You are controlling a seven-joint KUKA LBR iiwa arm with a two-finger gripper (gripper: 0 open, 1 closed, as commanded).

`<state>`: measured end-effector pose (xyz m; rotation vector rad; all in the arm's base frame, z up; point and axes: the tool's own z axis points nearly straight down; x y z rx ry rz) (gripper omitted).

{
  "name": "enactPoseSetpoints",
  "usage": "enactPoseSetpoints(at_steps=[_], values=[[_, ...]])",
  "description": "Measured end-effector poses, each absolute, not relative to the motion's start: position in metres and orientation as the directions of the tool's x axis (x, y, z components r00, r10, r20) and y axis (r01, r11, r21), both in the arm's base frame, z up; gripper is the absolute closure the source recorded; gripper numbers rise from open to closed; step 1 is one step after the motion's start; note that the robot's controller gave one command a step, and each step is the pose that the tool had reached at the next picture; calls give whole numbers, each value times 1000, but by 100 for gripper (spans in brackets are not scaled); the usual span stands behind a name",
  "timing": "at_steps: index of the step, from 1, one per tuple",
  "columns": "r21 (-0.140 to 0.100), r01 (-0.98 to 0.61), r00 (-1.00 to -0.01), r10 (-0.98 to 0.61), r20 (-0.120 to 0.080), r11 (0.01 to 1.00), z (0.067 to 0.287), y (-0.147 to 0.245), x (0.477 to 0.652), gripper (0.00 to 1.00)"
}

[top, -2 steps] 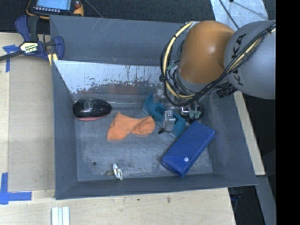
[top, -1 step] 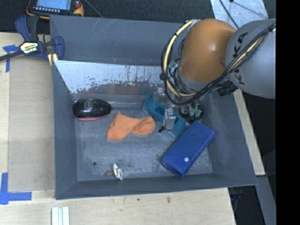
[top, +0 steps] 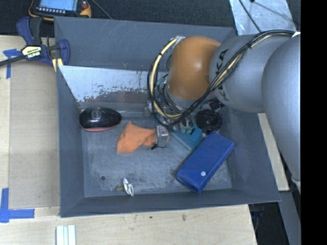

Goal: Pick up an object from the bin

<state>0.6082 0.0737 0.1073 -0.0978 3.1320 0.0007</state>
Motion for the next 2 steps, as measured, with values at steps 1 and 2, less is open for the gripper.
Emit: enactPoseSetpoints(at_steps=[1, 2], values=[[1, -70, -998, -70, -3, 998, 50, 96, 611, 0], [0, 121, -993, 121, 1, 993, 113, 95, 609, 0]])
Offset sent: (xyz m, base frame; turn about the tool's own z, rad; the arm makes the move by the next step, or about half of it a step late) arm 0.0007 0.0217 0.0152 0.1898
